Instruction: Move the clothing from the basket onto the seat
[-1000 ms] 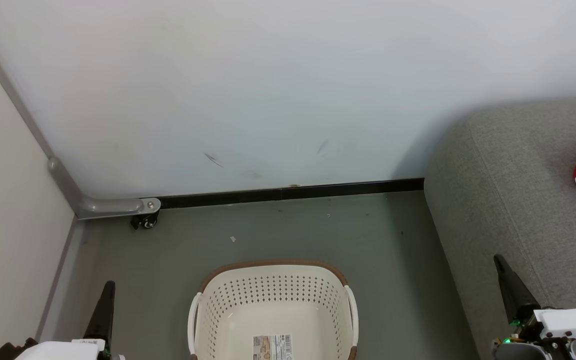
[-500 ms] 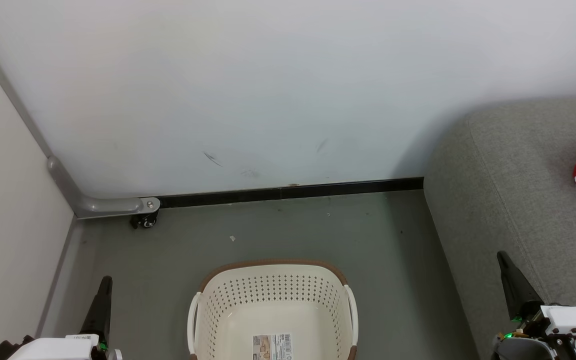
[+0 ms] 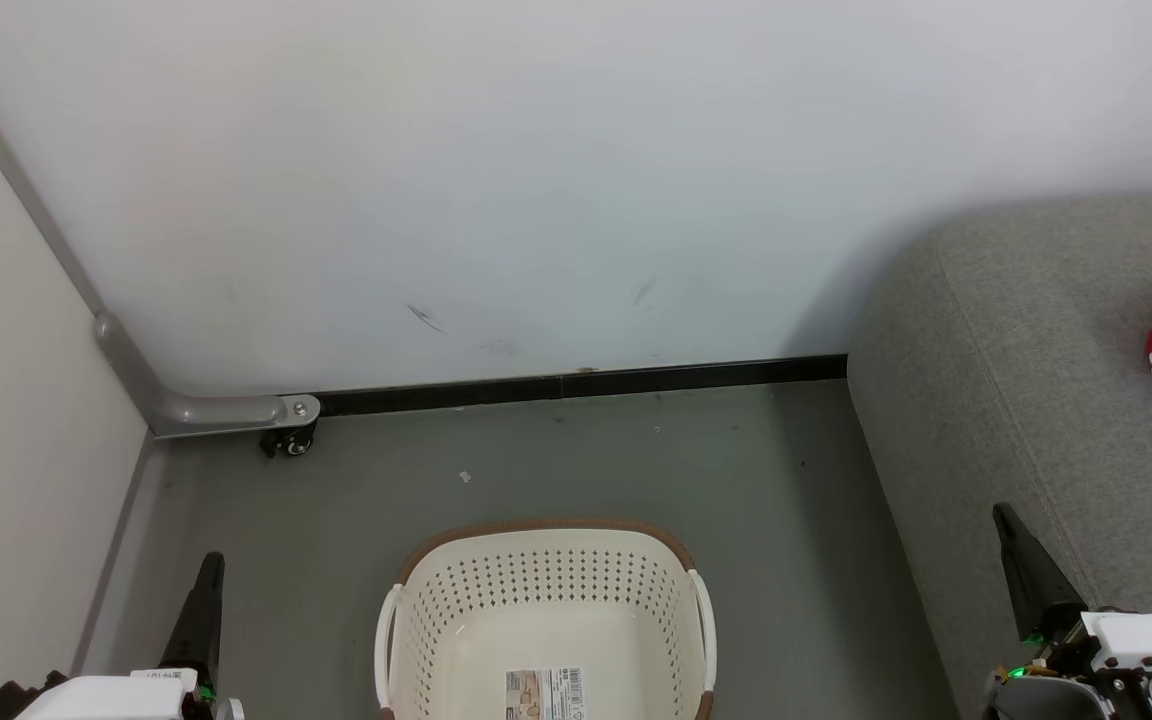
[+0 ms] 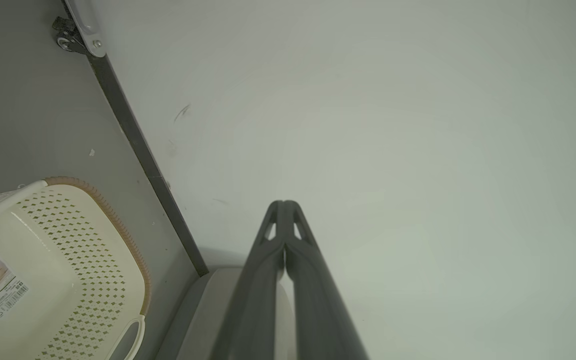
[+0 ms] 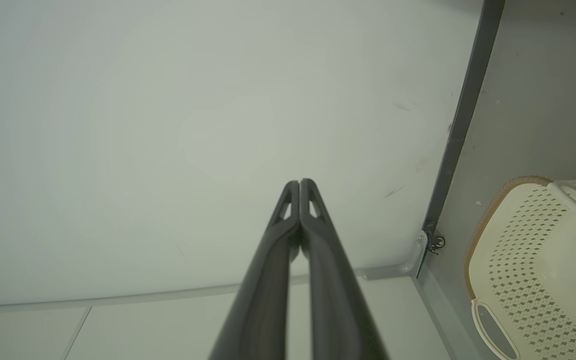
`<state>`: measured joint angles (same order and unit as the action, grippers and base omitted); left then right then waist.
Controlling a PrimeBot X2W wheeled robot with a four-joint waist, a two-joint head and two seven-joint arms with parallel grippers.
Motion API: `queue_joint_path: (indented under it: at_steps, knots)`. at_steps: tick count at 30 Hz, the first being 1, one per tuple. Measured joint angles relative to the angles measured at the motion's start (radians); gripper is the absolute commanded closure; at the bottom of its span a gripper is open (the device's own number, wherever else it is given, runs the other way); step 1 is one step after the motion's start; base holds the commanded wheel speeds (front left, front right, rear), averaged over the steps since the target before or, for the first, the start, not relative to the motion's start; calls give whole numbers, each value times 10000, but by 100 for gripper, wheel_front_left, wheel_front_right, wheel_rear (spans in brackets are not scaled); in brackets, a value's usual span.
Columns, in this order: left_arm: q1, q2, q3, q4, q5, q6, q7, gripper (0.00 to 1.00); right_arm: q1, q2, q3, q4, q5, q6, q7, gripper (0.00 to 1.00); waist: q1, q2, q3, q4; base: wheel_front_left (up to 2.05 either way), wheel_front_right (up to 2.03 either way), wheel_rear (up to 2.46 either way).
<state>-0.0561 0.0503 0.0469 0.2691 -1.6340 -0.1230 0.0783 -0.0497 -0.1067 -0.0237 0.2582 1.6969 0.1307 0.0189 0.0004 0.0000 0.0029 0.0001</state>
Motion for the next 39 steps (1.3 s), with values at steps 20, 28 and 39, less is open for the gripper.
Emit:
queue_joint_path:
  at_steps: [20,28,39]
  knots:
    - [0,0,17,0,0,0,10,100,-3,6,-33,12,0,0,2,100,-1,0,1,0,0,0,0]
    - [0,0,19,0,0,0,10,100,-4,8,-48,15,0,0,4,100,-1,0,1,0,0,0,0]
    - [0,-2,27,0,0,0,10,100,-4,13,-79,19,-2,0,19,100,-1,0,2,0,0,0,0]
